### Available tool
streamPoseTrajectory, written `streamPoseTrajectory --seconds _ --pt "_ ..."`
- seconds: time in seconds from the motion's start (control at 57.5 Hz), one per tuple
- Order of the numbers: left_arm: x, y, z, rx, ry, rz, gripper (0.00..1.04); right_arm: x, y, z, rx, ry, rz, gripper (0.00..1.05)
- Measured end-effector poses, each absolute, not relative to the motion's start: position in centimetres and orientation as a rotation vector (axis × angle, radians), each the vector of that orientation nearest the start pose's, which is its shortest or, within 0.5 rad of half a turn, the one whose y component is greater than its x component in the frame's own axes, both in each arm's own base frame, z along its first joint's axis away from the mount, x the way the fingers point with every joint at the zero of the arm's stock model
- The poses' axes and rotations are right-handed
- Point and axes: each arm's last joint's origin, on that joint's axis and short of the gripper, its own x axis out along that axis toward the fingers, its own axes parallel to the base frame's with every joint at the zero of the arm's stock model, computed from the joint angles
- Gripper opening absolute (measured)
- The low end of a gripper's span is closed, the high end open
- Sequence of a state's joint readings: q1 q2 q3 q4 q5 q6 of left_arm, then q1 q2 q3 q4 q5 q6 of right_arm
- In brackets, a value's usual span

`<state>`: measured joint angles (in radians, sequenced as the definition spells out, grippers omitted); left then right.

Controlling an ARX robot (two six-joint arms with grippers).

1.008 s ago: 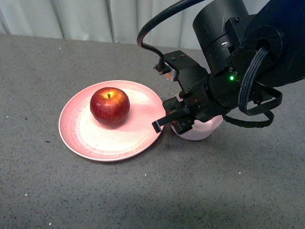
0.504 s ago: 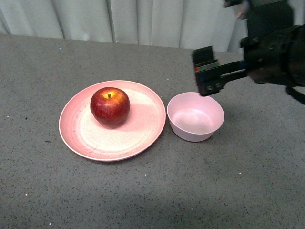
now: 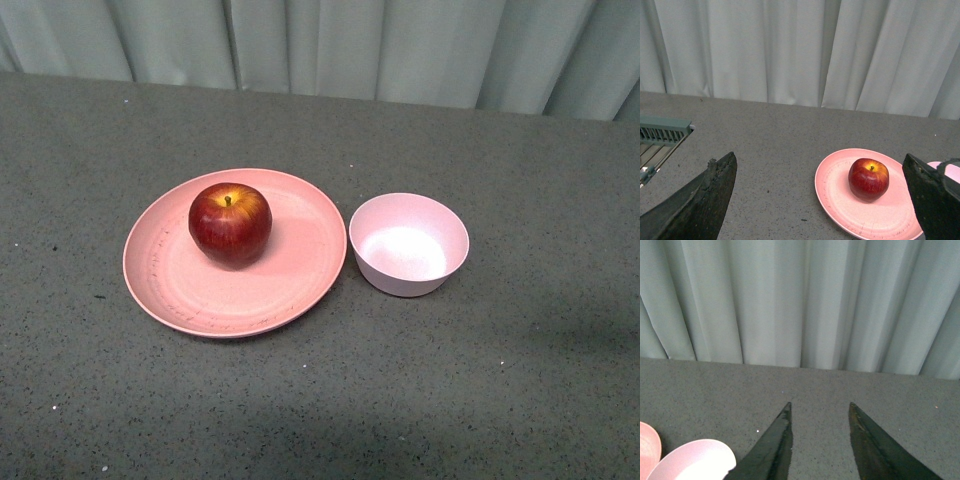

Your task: Move apple from plate to bowl

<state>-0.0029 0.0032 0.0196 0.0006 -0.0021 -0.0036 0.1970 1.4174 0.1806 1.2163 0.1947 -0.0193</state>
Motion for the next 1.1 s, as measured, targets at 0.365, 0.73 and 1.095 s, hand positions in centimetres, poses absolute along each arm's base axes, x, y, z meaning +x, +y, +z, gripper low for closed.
streamPoseTrajectory --seconds 0.365,0.73,1.095 --pt "9.7 0.0 17.0 -0.004 -0.017 -0.001 0.98 16.4 1.3 16.1 -0.012 0.017 0.001 0.01" --pt "9.7 0.0 17.0 -0.004 -0.017 -0.001 0.98 14.3 0.0 16.3 -0.01 0.013 0.001 0.01" --pt "9.7 0.0 17.0 -0.004 -0.017 -0.001 0.98 12.8 0.0 16.7 -0.01 -0.001 0.001 0.01"
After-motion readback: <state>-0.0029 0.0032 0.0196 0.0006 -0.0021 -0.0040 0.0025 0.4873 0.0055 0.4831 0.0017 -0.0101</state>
